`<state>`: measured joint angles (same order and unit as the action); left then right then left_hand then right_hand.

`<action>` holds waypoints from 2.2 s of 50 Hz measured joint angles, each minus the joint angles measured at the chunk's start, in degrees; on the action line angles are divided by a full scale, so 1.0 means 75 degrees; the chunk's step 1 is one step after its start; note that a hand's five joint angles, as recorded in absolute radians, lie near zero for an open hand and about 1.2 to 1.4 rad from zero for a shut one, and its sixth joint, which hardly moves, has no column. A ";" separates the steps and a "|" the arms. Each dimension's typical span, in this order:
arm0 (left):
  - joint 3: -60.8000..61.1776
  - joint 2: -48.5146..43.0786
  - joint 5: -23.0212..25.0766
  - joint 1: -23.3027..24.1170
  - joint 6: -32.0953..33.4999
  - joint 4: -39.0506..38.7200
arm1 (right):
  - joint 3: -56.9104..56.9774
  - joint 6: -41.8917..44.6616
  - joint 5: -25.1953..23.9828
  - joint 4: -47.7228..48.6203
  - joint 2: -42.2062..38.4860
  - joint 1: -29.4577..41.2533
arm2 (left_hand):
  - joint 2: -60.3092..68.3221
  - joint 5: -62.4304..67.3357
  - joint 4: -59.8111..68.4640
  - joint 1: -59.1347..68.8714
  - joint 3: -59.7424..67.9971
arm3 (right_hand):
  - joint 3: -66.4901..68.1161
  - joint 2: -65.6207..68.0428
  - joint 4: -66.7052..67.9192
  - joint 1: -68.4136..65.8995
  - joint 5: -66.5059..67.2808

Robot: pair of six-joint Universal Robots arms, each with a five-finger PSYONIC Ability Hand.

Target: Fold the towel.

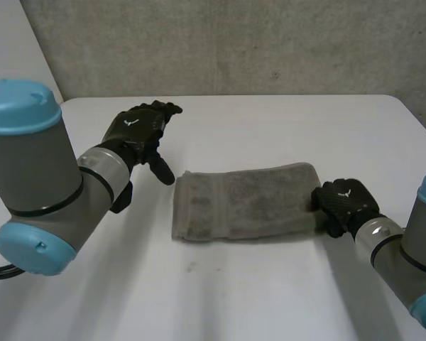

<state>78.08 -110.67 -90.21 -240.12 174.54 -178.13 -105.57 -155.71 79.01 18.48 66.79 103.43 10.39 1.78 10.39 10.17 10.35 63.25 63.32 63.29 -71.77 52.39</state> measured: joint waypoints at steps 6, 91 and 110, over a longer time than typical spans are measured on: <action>-0.0434 0.0080 -0.0156 0.0024 -0.0595 0.1015 | 0.0257 0.0247 0.0066 0.0306 0.0046 0.0037 | -0.0018 0.0000 -0.0012 -0.0025 -0.0011 | 0.0748 0.0732 0.0745 -0.0867 0.0770; -0.0429 -0.2380 -0.1218 0.0752 0.0309 -0.0304 | 0.5101 -0.3488 -0.0623 -0.3304 -0.2522 0.1829 | 0.0009 0.0004 0.0001 0.0000 -0.0001 | -0.7133 -0.7107 -0.7077 0.8176 -0.6685; -0.0174 -0.0740 -0.1199 0.0721 0.0287 -0.0307 | 0.4707 -0.2782 -0.0447 -0.3019 -0.1321 0.1778 | -0.0015 0.0003 -0.0013 -0.0025 -0.0006 | -0.7133 -0.7107 -0.7077 0.8181 -0.6685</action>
<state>76.77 -116.23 -99.20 -234.71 176.69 -180.43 -70.27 -176.57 75.66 -4.16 56.88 116.76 10.28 1.80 10.29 9.98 10.30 9.75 10.01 10.21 -10.41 2.25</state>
